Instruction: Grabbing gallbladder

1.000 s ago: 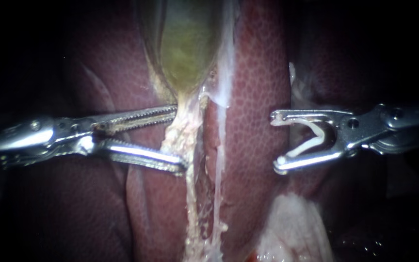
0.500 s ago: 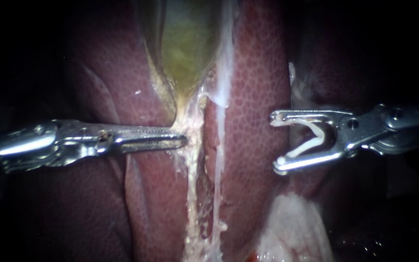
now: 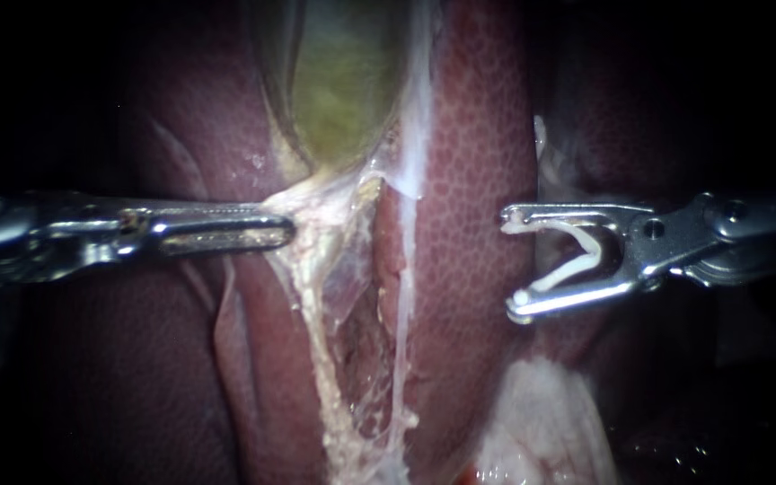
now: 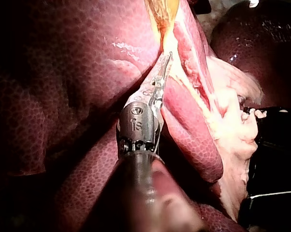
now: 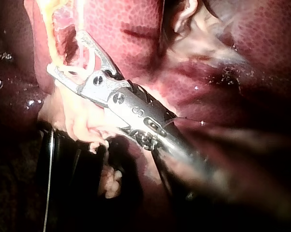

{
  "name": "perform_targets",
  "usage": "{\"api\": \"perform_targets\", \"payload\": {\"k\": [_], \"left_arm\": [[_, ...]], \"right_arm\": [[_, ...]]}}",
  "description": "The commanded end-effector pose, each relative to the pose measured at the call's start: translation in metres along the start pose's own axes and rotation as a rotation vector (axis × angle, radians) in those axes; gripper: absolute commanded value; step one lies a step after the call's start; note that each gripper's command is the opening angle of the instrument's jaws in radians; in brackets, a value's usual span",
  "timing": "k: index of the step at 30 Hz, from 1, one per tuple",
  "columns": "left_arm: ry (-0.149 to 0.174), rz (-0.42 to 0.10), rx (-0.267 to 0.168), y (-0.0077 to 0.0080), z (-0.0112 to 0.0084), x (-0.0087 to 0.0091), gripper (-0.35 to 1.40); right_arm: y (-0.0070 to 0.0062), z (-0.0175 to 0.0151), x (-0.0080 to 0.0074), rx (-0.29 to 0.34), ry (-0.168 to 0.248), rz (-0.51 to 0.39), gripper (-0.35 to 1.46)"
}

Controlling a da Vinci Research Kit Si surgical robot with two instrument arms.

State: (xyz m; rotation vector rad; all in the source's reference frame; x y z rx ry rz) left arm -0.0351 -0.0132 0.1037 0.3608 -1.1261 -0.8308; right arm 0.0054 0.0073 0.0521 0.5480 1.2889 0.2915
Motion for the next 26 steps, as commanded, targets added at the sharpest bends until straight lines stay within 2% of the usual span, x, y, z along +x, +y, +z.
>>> {"api": "perform_targets", "payload": {"k": [1, 9, 26], "left_arm": [[-0.005, 0.003, -0.003, -0.0003, -0.0004, -0.0004, -0.35], [-0.028, 0.008, -0.005, -0.0014, -0.0029, -0.0026, -0.35], [-0.033, 0.007, -0.016, -0.0014, -0.0030, -0.0023, -0.35]], "right_arm": [[0.0000, 0.0000, 0.0000, 0.000, 0.000, 0.000, 0.60], [0.0000, 0.0000, -0.0001, 0.000, 0.000, 0.000, 0.60], [0.0001, 0.0001, -0.0001, -0.001, 0.000, 0.000, 0.60]]}}
